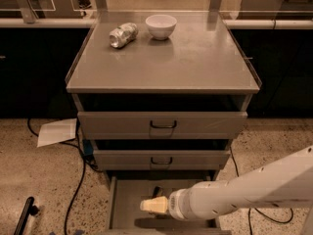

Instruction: Pick redbull can from bottom drawer and place on counter

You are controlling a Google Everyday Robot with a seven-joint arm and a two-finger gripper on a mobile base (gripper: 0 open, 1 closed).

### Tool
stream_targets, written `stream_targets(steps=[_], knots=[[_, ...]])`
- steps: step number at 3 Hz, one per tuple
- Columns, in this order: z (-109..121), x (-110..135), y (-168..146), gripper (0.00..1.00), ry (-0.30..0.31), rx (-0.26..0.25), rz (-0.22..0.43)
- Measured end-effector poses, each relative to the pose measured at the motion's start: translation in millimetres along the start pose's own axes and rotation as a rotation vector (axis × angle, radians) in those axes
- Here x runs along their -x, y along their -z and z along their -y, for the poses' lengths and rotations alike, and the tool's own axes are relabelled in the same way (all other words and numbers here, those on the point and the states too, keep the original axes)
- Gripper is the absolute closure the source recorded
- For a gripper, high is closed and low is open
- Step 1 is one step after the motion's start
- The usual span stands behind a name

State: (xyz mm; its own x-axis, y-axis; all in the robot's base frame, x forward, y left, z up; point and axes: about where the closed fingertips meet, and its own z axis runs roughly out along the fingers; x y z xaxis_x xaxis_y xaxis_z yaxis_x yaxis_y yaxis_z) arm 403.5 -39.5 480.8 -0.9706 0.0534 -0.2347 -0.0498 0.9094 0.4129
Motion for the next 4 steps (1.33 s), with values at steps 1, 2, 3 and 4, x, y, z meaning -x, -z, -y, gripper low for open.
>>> stream_targets(steps=[1,2,3,4], knots=[[5.4,-0.5,-13.5,0.00,-0.024,0.037,-0.018],[5.7,0.2,-42.8,0.00,0.020,0.144,-0.067],[17.1,15.2,-75.6,0.00,0.006,0.241,-0.090],[8.7,49.3,-142.8,0.00,-0.026,0.325,-0.113]])
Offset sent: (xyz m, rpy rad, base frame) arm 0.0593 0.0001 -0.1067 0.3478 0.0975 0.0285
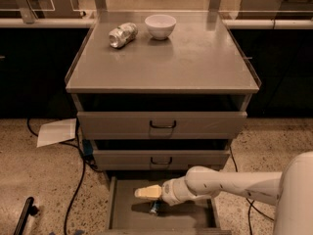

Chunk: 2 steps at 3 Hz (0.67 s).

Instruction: Pick redbull can from bottom drawer and place on counter

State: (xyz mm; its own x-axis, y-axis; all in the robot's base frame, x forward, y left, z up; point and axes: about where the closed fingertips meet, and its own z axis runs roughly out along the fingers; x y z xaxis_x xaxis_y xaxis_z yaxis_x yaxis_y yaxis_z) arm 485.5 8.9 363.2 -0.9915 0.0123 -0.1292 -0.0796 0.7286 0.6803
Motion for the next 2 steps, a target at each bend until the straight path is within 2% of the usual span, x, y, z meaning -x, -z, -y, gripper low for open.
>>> stream_targets(steps=[1,2], knots=[[-0.8,-1.4,-0.9,0.00,0.000,0.002,0.002],[18.6,6.6,-16.7,0.00,-0.077,0.046,0.100]])
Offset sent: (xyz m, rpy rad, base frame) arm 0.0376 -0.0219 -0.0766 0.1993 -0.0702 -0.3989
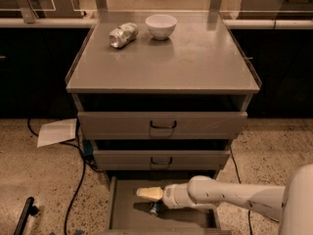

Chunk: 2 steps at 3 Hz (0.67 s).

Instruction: Pick redbull can from bottom drawer and place on counter

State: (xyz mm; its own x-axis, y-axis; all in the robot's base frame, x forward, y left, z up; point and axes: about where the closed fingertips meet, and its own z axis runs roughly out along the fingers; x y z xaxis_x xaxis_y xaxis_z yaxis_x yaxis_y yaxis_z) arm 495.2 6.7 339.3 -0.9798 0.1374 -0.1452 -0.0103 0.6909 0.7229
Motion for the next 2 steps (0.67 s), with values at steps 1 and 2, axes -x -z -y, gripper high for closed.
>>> stream_targets(steps=[1,2], knots=[[44.7,19.4,-20.6,0.00,-0.138,0.035,0.168],[86.9,39.5,-34.3,0.00,-0.241,0.000,0.259]])
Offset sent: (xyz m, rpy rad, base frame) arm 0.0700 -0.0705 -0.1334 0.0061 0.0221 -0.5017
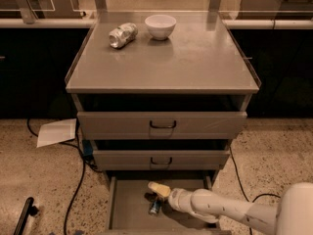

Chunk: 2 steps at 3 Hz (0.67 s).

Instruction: Pick redbull can from bottom drawer and place on counter

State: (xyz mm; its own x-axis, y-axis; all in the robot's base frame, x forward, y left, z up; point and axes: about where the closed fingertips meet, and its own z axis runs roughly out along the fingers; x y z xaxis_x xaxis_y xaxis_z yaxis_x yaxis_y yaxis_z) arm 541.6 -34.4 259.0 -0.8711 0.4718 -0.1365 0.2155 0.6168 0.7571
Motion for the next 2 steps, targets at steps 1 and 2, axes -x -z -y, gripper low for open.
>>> stream_targets(steps=[1,2], knots=[[20.6,17.1,-17.2,0.00,-0.042,-0.063,-0.003],[29.5,27.4,-35.5,0.00,-0.063,-0.157,-0.066]])
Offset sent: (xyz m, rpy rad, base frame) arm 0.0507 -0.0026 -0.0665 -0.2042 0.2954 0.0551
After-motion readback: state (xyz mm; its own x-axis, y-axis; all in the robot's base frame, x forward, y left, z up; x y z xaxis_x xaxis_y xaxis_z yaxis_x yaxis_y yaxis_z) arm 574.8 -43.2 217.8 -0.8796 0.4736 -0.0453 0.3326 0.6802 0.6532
